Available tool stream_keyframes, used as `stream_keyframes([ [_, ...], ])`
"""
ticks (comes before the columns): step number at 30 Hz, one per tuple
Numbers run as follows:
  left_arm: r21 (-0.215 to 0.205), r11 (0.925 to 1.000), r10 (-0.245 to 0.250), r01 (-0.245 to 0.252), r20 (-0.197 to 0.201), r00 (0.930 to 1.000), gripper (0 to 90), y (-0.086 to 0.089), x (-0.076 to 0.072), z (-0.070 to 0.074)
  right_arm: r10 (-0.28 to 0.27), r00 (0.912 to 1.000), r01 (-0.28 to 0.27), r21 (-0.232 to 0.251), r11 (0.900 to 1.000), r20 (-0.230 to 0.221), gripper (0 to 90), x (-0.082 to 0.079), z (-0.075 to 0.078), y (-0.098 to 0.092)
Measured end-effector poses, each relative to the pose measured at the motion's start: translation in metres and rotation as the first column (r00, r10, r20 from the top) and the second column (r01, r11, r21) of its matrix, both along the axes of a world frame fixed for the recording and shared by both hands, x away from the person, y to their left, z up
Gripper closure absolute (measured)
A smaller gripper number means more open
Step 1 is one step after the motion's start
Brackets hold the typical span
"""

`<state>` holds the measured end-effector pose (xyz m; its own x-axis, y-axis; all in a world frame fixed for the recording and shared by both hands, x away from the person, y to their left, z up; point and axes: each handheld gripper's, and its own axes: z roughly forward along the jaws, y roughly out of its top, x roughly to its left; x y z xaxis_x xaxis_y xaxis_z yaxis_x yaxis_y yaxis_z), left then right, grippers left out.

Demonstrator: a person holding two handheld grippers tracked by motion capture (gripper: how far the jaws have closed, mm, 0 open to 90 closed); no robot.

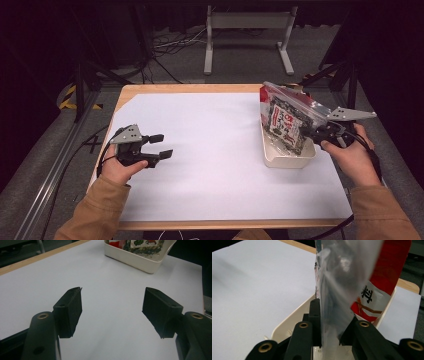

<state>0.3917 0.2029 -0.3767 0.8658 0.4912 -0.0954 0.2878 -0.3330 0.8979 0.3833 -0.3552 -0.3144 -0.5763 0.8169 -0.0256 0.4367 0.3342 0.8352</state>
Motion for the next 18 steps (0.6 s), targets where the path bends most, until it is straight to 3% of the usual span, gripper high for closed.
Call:
stream_keyframes([
  [11,0.009,0.9994,0.032,-0.032,0.001,0.9995,26.4,0.004,0.001,-0.001,-0.01,0.9991,0.008,0.05,0.999,0.042,75.3,0.0,-0.006,-0.009],
  [18,0.026,0.9983,0.053,-0.052,-0.024,0.9983,20.5,0.007,0.002,-0.005,-0.033,0.9975,0.028,0.078,0.997,0.062,73.6,0.0,-0.003,-0.011],
])
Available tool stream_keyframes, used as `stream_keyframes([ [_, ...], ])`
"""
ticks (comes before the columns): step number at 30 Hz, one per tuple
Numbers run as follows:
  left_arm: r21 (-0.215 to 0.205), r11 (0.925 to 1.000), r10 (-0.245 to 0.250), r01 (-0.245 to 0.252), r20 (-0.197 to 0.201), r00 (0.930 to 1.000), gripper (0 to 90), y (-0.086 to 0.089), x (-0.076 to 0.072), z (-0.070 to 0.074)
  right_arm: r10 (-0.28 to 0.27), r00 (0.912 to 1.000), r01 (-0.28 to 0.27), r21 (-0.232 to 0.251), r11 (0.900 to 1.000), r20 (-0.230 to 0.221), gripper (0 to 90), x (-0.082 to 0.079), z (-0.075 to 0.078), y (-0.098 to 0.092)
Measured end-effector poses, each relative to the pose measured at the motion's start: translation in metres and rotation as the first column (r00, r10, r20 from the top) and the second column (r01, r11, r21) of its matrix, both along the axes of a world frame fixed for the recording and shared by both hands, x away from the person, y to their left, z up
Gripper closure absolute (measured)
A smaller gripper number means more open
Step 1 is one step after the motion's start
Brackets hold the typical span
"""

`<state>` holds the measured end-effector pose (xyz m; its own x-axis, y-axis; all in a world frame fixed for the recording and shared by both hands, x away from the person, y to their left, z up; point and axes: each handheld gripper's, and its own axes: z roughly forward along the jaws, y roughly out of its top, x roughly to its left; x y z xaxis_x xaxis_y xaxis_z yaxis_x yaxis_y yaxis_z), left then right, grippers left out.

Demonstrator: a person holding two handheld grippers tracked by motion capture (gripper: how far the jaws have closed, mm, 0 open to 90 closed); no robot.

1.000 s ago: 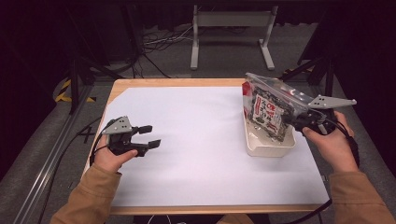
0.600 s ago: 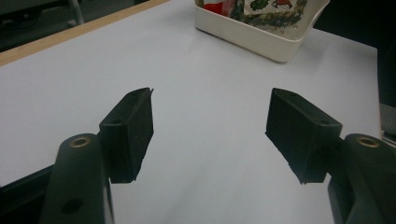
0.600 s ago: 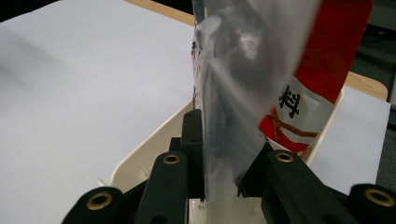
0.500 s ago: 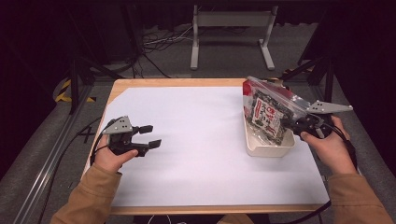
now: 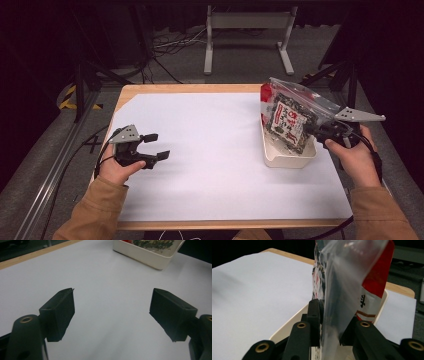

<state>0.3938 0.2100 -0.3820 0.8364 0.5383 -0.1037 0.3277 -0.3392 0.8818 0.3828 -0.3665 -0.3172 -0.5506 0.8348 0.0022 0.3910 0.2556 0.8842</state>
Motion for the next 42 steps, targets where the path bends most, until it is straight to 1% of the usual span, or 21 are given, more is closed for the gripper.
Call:
stream_keyframes([
  [1,0.002,1.0,0.002,-0.002,-0.001,1.0,20.5,0.0,0.0,0.0,0.0,1.0,0.0,0.0,1.0,0.0,73.6,0.0,0.0,0.0],
  [2,0.002,1.0,0.008,-0.008,-0.005,1.0,19.6,0.001,0.0,-0.001,-0.011,0.9998,0.011,0.012,1.0,0.015,67.2,-0.001,0.001,0.0],
  [3,0.002,1.0,0.008,-0.008,-0.005,1.0,18.9,0.001,0.0,-0.001,-0.014,0.9997,0.014,0.018,1.0,0.021,67.2,-0.002,0.001,0.0],
  [6,0.003,0.9999,0.016,-0.016,-0.008,0.9998,18.4,0.003,-0.001,-0.002,-0.026,0.9988,0.025,0.028,0.999,0.042,54.1,-0.004,0.001,-0.001],
  [7,0.002,0.9997,0.023,-0.023,-0.009,0.9997,17.1,0.004,-0.002,-0.003,-0.028,0.9981,0.027,0.029,0.999,0.055,46.7,-0.008,0.001,-0.001],
  [8,0.002,0.9997,0.023,-0.023,-0.009,0.9997,16.5,0.004,-0.002,-0.003,-0.028,0.9981,0.027,0.029,0.999,0.055,46.7,-0.008,0.001,-0.001],
  [9,0.002,0.9997,0.026,-0.026,-0.012,0.9996,16.2,0.004,-0.004,-0.002,-0.036,0.9969,0.033,0.035,0.999,0.07,42.6,-0.013,0.002,-0.001],
  [11,-0.003,0.9996,0.029,-0.029,0.0,0.9996,16.0,0.006,-0.007,-0.002,-0.034,0.9963,0.031,0.032,0.999,0.078,41.4,-0.016,0.003,-0.002],
  [13,-0.006,0.9995,0.032,-0.032,0.007,0.9995,15.5,0.008,-0.011,-0.001,-0.036,0.9944,0.034,0.021,0.999,0.099,38.7,-0.023,0.004,0.0],
  [14,-0.011,0.9994,0.034,-0.034,-0.001,0.9994,15.4,0.009,-0.013,-0.001,-0.036,0.9937,0.035,0.016,0.999,0.106,37.6,-0.026,0.004,0.001],
  [15,-0.008,0.9995,0.03,-0.03,0.015,0.9994,15.3,0.01,-0.015,0.0,-0.036,0.9933,0.035,0.013,0.999,0.11,37.2,-0.028,0.004,0.001],
  [16,-0.012,0.9994,0.033,-0.033,0.007,0.9994,15.1,0.011,-0.017,0.0,-0.037,0.9922,0.036,0.011,0.999,0.119,36.8,-0.032,0.003,0.003],
  [18,-0.015,0.9992,0.038,-0.038,0.02,0.9991,14.9,0.014,-0.021,0.0,-0.042,0.9912,0.042,0.006,0.999,0.125,36.8,-0.04,0.001,0.004],
  [22,-0.027,0.9986,0.047,-0.046,0.026,0.9986,14.7,0.021,-0.027,0.0,-0.048,0.9874,0.046,0.019,0.999,0.15,37.3,-0.055,-0.003,0.006],
  [27,-0.031,0.9981,0.055,-0.054,0.032,0.998,14.3,0.027,-0.033,-0.003,-0.056,0.9857,0.053,0.022,0.998,0.159,37.3,-0.066,-0.007,0.011],
  [29,-0.032,0.998,0.055,-0.054,0.033,0.998,14.1,0.028,-0.035,-0.005,-0.038,0.9865,0.033,0.029,0.999,0.159,37.3,-0.071,-0.01,0.016],
  [33,-0.036,0.998,0.054,-0.052,0.051,0.9973,13.5,0.031,-0.04,-0.009,0.035,0.9862,-0.04,0.024,0.999,0.162,37.0,-0.075,-0.018,0.031],
  [35,-0.036,0.9983,0.047,-0.045,0.064,0.9968,13.2,0.032,-0.043,-0.011,0.084,0.9824,-0.091,0.034,0.995,0.167,36.4,-0.074,-0.027,0.042],
  [37,-0.037,0.9985,0.042,-0.039,0.071,0.9966,13.1,0.033,-0.045,-0.012,0.097,0.9814,-0.104,0.036,0.994,0.166,35.8,-0.073,-0.029,0.044],
  [40,-0.048,0.9984,0.033,-0.03,0.077,0.9965,13.0,0.034,-0.049,-0.013,0.148,0.9732,-0.159,0.05,0.986,0.176,34.5,-0.07,-0.043,0.056],
  [42,-0.055,0.9981,0.032,-0.028,0.078,0.9964,12.9,0.035,-0.051,-0.016,0.166,0.9701,-0.178,0.057,0.982,0.177,34.3,-0.068,-0.051,0.063],
])
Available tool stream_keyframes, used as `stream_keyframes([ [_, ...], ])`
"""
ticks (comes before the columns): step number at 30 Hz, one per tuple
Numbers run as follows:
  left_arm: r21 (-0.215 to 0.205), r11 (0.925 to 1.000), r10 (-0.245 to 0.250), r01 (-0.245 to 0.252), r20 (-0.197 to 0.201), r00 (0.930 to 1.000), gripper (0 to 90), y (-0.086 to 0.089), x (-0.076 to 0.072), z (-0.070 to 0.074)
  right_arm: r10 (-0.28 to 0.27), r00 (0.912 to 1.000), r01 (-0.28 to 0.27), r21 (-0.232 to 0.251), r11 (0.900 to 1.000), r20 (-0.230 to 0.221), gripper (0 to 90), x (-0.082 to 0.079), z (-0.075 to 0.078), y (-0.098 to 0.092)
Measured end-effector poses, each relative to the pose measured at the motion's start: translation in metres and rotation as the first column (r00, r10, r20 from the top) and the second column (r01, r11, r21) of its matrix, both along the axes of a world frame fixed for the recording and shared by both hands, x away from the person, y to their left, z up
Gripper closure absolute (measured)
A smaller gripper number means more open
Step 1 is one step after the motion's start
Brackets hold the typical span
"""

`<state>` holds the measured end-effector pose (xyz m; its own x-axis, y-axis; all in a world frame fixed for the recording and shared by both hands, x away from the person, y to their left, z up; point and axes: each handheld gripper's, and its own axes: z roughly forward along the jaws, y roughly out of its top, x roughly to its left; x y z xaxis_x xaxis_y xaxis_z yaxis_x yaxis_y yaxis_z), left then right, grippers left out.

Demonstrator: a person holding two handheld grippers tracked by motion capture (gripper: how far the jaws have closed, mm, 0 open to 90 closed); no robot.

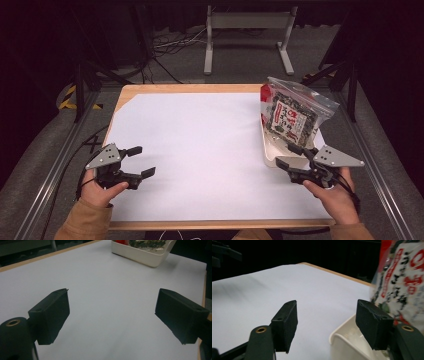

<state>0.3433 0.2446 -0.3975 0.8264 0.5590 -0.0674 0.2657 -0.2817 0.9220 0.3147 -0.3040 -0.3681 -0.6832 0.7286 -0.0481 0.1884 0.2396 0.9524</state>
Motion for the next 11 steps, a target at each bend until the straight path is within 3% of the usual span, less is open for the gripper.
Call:
stream_keyframes([
  [9,0.008,0.9998,0.017,-0.017,0.006,0.9998,13.0,0.003,-0.002,-0.007,0.03,0.999,-0.03,-0.007,1.0,-0.033,32.5,0.008,-0.03,0.016],
  [11,0.006,0.9998,0.017,-0.017,0.006,0.9998,12.6,0.004,-0.001,-0.008,0.03,0.9993,-0.03,0.001,1.0,-0.02,31.0,0.008,-0.033,0.017],
])
